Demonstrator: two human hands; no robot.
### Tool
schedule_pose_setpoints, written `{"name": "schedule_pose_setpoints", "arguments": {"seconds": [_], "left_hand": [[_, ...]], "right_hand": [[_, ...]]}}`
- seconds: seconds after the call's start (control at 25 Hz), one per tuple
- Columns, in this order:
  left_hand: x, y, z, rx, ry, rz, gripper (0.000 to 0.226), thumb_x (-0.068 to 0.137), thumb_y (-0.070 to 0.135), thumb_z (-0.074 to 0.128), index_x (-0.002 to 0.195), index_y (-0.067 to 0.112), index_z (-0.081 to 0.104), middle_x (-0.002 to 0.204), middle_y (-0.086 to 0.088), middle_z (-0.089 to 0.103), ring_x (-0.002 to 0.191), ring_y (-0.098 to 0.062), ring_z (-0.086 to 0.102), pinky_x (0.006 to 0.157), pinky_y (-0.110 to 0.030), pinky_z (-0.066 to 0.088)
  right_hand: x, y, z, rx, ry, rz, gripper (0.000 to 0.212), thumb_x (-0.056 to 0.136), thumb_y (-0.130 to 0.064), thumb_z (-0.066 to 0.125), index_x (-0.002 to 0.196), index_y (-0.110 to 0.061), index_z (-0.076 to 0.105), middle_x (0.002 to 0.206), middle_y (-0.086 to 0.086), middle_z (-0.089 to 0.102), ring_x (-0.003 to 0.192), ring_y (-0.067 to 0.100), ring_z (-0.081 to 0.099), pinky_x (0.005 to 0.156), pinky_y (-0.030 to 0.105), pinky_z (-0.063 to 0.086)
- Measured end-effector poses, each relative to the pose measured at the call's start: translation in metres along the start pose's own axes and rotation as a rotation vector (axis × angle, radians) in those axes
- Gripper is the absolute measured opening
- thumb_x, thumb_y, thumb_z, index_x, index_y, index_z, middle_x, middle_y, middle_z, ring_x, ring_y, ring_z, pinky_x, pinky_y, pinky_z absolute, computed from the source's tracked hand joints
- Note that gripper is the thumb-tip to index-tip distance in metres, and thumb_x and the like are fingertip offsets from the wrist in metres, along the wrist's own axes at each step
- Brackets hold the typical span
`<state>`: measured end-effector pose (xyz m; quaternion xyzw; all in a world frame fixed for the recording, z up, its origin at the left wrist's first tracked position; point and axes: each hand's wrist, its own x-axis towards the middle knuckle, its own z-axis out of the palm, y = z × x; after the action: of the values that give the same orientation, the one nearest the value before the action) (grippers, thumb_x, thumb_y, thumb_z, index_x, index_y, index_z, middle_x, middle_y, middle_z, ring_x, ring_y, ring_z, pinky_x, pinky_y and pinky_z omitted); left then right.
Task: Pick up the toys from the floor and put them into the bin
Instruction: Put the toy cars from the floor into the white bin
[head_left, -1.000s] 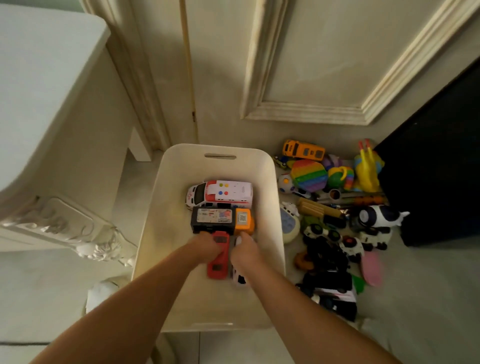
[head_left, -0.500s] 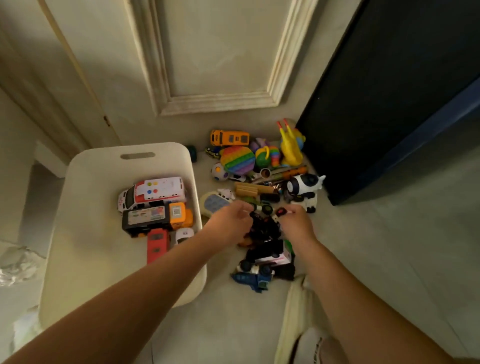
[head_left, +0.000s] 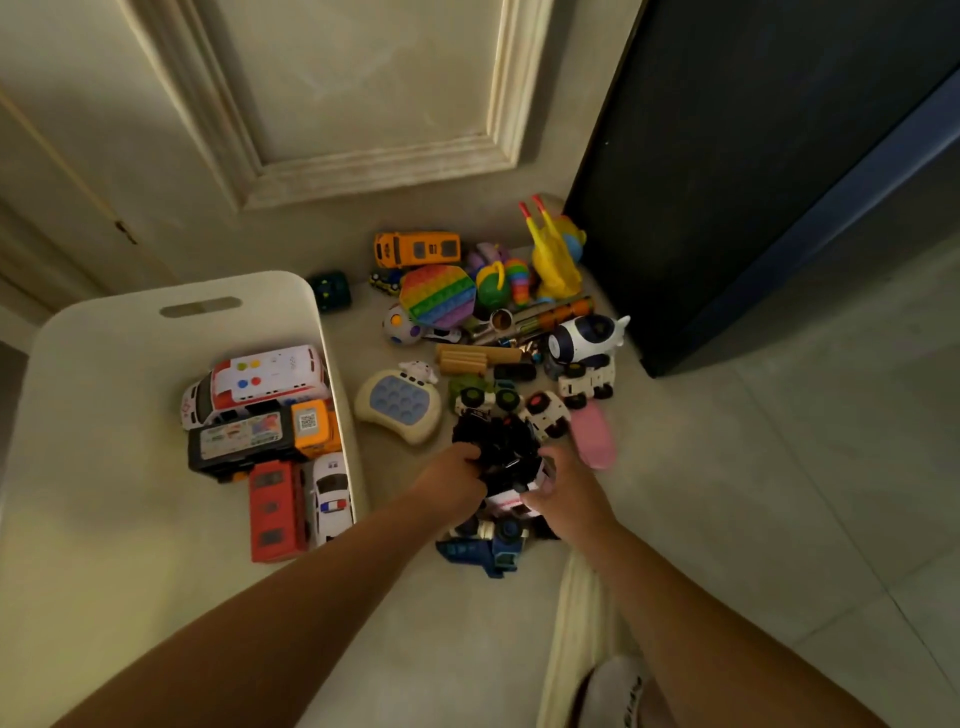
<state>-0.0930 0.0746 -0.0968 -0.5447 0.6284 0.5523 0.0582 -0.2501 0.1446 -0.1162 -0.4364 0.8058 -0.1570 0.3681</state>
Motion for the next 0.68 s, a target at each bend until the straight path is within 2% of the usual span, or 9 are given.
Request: {"name": "schedule_pose_setpoints", "arguments": {"seconds": [0.04,0.12,0.2,0.32,0.4,0.48,0.56,0.6,0.68], "left_hand": [[-0.001,0.001,-0.003,0.035,0.043,0.054,0.051,0.091,0.007,0.055,0.14,0.007,0.043,0.137,-0.015,0.053,0.122,-0.029,0.054,0.095,-0.029,0.046],[-0.004,0.003,-0.004,0.007,-0.011,0.166,0.066,0.083,0.01,0.068,0.142,0.012,0.039,0.139,-0.008,0.051,0.12,-0.025,0.055,0.1,-0.036,0.048],[-0.012,0.014,-0.006,-0.013,-0.064,0.26,0.079,0.072,0.024,0.08,0.14,0.02,0.04,0.129,0.0,0.056,0.108,-0.017,0.061,0.089,-0.038,0.055],[-0.019,0.026,-0.015,-0.101,0.046,0.238,0.076,0.067,0.039,0.082,0.128,0.021,0.041,0.108,0.004,0.062,0.084,-0.012,0.067,0.064,-0.027,0.059],[-0.02,0.029,-0.03,-0.198,0.118,0.181,0.066,0.068,0.042,0.079,0.119,0.019,0.045,0.101,0.001,0.065,0.08,-0.016,0.07,0.063,-0.032,0.061],[-0.019,0.029,-0.047,-0.3,0.111,0.123,0.064,0.07,0.044,0.077,0.121,0.02,0.046,0.101,-0.001,0.068,0.083,-0.017,0.071,0.063,-0.03,0.058],[-0.019,0.025,-0.062,-0.383,0.085,0.098,0.061,0.071,0.047,0.075,0.121,0.023,0.048,0.099,0.0,0.071,0.084,-0.017,0.07,0.071,-0.033,0.056],[-0.02,0.022,-0.067,-0.411,0.085,0.096,0.058,0.07,0.048,0.075,0.118,0.025,0.051,0.093,0.002,0.072,0.082,-0.016,0.071,0.073,-0.034,0.056],[-0.02,0.015,-0.072,-0.462,0.096,0.073,0.061,0.064,0.053,0.074,0.115,0.027,0.051,0.093,0.001,0.072,0.085,-0.018,0.071,0.077,-0.038,0.056]], "right_hand": [[0.001,-0.007,-0.01,0.082,-0.038,0.026,0.053,0.076,-0.017,0.078,0.123,-0.015,0.051,0.116,0.002,0.06,0.103,0.019,0.063,0.081,0.03,0.054],[0.004,-0.027,-0.036,0.23,-0.142,0.112,0.045,0.077,-0.022,0.077,0.114,-0.019,0.053,0.104,-0.003,0.06,0.088,0.01,0.063,0.061,0.017,0.05],[0.007,-0.05,-0.058,0.289,-0.225,0.177,0.038,0.078,-0.033,0.076,0.108,-0.021,0.055,0.096,-0.005,0.063,0.082,0.009,0.063,0.055,0.016,0.048],[0.012,-0.075,-0.066,0.419,-0.293,0.12,0.042,0.078,-0.053,0.068,0.105,-0.021,0.063,0.097,0.002,0.072,0.082,0.016,0.071,0.058,0.022,0.057],[0.018,-0.079,-0.064,0.584,-0.272,0.108,0.045,0.086,-0.06,0.053,0.106,-0.021,0.066,0.099,0.005,0.074,0.087,0.02,0.072,0.073,0.032,0.061],[0.028,-0.068,-0.063,0.58,-0.121,0.2,0.037,0.095,-0.044,0.047,0.111,-0.016,0.064,0.106,0.013,0.071,0.098,0.028,0.068,0.086,0.041,0.057],[0.037,-0.04,-0.055,0.348,0.039,0.261,0.03,0.097,-0.022,0.046,0.119,-0.007,0.06,0.118,0.019,0.064,0.106,0.034,0.062,0.094,0.045,0.052],[0.039,-0.025,-0.048,0.26,0.088,0.271,0.032,0.096,-0.016,0.045,0.123,-0.005,0.058,0.119,0.019,0.062,0.103,0.032,0.061,0.091,0.042,0.052],[0.037,-0.005,-0.034,0.162,0.134,0.269,0.033,0.097,-0.013,0.041,0.127,-0.008,0.055,0.117,0.015,0.06,0.095,0.025,0.059,0.073,0.031,0.05]]}}
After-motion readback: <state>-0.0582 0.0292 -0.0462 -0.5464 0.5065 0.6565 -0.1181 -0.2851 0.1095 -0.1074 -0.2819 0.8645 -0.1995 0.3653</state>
